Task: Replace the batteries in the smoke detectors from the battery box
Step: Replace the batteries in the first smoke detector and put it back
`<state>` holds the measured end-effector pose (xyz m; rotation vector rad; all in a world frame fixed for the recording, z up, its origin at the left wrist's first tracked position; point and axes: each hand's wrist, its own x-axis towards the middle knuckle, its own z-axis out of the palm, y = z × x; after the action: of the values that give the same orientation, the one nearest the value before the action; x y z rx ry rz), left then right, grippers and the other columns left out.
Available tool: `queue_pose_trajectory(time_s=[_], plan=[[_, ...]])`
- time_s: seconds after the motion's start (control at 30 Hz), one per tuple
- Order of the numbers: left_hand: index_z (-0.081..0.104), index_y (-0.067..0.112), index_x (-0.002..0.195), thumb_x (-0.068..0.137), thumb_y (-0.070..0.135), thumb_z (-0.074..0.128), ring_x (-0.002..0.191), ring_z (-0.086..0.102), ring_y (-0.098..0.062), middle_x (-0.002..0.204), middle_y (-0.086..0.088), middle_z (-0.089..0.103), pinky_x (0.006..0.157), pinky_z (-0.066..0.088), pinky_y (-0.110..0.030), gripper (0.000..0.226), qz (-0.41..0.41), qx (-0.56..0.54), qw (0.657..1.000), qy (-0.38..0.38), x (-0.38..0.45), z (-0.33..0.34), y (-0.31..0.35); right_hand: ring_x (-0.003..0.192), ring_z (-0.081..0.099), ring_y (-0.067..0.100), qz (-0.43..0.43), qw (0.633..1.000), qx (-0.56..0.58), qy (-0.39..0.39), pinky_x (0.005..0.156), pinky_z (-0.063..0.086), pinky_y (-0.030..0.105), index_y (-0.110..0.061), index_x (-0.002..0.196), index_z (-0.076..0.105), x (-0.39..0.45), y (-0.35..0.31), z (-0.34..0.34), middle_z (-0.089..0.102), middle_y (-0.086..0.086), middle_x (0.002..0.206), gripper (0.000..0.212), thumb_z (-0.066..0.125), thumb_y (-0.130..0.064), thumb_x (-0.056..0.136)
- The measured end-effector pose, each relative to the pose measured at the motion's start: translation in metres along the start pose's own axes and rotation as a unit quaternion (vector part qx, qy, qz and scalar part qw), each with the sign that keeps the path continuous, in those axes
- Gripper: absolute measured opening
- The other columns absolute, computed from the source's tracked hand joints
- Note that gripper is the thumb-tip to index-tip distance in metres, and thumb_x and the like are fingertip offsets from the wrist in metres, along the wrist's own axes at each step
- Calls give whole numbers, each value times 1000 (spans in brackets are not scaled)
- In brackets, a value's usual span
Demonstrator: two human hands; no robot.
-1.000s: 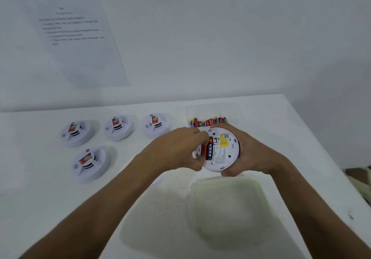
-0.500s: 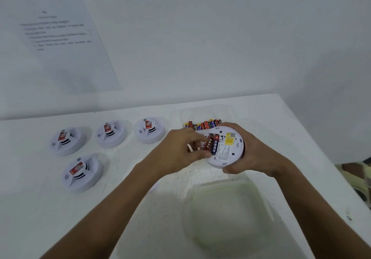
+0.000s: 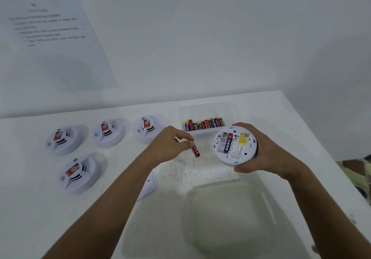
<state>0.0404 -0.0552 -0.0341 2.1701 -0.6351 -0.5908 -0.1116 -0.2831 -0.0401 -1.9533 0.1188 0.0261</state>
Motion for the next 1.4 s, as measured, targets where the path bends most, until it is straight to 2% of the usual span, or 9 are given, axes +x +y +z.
queue_pose_trajectory(time_s=[0.1,0.3,0.57,0.63,0.73,0.8,0.9,1.2,1.4], plan=[[74,20,106,90,25,65,96,59,-7,115,10,66,82,42,-23,19,-6,46,998,-35,6,4,-1,113,59,7,3,1000,-6,-5,84,57,27,-34,132,46,2,3,-2,60,-17,118,94,89,-13,51],[70,13,117,94,15,57,111,58,-14,128,0,63,89,40,-22,26,-31,142,984,-101,16,9,9,112,59,4,7,1000,6,-8,80,57,24,-35,131,47,1,4,-2,61,-20,115,92,88,-11,52],[66,18,122,95,12,53,126,52,-18,141,0,54,105,40,-30,31,-47,170,982,-73,14,15,10,111,59,3,1,1000,16,-17,79,57,23,-36,131,47,1,5,-4,61,-21,115,93,88,-10,52],[64,21,123,94,17,54,114,60,-20,143,-2,50,100,45,-31,32,-46,168,984,-37,8,12,14,112,60,5,-3,1000,16,-23,80,56,23,-35,132,46,2,4,-4,62,-19,116,94,89,-10,52],[61,26,122,90,24,58,85,62,-14,136,-1,46,80,52,-27,32,-7,181,983,45,-9,6,29,114,59,7,-21,999,18,-28,81,57,24,-36,132,46,1,0,-5,61,-18,118,96,89,-10,51],[62,30,118,87,22,63,95,54,-7,127,4,45,78,44,-19,32,77,120,989,40,-21,6,42,117,58,8,-39,998,29,-37,83,56,23,-34,135,45,0,-6,-6,60,-18,121,98,89,-8,52],[61,36,113,82,22,69,107,51,-2,121,8,45,80,47,-19,35,143,50,988,-39,-31,9,60,123,56,16,-67,994,50,-73,87,55,25,-24,142,41,0,-13,-7,58,-10,132,102,88,-2,54],[57,41,111,79,35,77,102,59,-8,114,6,51,78,54,-24,39,141,25,989,-39,-37,29,69,118,60,19,-93,986,77,-117,84,57,32,-21,137,44,-3,-15,-21,59,-3,128,99,86,10,53],[52,39,110,80,34,76,103,54,-11,111,8,47,87,53,-29,39,122,49,990,-47,-38,41,75,113,62,13,-108,985,64,-117,82,56,27,-25,133,47,-3,-7,-24,62,-9,121,96,85,10,52]])
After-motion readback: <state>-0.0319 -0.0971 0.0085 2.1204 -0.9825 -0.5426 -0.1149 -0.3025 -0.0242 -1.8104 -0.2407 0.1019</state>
